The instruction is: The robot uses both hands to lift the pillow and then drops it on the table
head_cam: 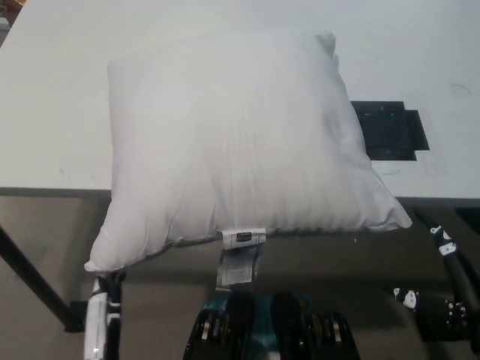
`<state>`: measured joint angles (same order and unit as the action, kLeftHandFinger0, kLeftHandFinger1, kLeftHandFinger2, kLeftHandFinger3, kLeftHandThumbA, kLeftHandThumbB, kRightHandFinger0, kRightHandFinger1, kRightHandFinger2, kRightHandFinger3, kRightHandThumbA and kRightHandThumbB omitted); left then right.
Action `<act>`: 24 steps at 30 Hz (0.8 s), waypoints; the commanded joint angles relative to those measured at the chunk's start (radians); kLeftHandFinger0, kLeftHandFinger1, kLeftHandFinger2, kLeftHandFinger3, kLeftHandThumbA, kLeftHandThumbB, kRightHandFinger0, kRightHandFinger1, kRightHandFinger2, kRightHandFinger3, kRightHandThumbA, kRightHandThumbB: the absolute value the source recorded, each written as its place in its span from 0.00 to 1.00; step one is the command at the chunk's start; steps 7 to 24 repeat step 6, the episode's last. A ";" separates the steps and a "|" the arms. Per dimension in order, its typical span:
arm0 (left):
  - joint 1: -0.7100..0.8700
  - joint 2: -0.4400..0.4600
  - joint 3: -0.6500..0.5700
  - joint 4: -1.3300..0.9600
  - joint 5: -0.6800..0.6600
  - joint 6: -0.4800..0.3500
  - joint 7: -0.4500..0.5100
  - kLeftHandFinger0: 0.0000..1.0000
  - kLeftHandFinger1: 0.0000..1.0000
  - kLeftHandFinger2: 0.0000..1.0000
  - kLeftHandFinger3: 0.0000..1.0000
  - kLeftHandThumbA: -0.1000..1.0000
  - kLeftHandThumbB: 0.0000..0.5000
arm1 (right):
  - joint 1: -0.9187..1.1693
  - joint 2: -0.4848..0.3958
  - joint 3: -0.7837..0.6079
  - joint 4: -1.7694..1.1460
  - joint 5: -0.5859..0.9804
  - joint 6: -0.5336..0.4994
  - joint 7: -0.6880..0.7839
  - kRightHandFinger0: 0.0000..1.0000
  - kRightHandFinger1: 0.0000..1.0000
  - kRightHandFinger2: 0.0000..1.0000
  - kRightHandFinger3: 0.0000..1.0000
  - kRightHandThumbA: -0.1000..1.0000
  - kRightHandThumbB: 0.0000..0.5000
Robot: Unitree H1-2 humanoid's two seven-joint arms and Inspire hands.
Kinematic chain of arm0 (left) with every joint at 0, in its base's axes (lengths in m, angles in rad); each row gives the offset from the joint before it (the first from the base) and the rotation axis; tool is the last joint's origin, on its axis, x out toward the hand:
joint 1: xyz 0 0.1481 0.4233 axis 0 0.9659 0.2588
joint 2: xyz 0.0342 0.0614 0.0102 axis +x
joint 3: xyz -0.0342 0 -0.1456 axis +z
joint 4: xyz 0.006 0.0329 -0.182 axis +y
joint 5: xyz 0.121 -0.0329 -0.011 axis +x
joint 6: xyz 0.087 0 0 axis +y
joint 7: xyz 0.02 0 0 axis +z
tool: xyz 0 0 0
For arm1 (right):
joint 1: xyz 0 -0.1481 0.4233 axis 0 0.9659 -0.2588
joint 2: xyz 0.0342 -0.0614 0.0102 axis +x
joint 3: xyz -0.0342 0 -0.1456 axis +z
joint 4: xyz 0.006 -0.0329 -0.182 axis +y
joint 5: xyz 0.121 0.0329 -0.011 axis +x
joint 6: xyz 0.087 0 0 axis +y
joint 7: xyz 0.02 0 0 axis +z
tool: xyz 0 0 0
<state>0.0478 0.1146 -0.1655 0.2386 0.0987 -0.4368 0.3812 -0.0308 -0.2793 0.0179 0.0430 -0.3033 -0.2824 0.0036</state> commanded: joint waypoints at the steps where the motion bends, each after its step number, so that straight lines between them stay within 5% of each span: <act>1: -0.018 0.022 -0.039 0.000 0.060 -0.033 0.097 1.00 1.00 1.00 1.00 1.00 0.22 | -0.020 -0.028 -0.018 -0.026 -0.021 -0.055 -0.026 1.00 1.00 1.00 1.00 1.00 0.32; 24: -0.024 0.038 -0.084 0.002 0.071 -0.033 0.143 1.00 1.00 1.00 1.00 1.00 0.22 | 0.001 -0.032 -0.023 -0.038 -0.035 -0.059 -0.036 1.00 1.00 1.00 1.00 1.00 0.33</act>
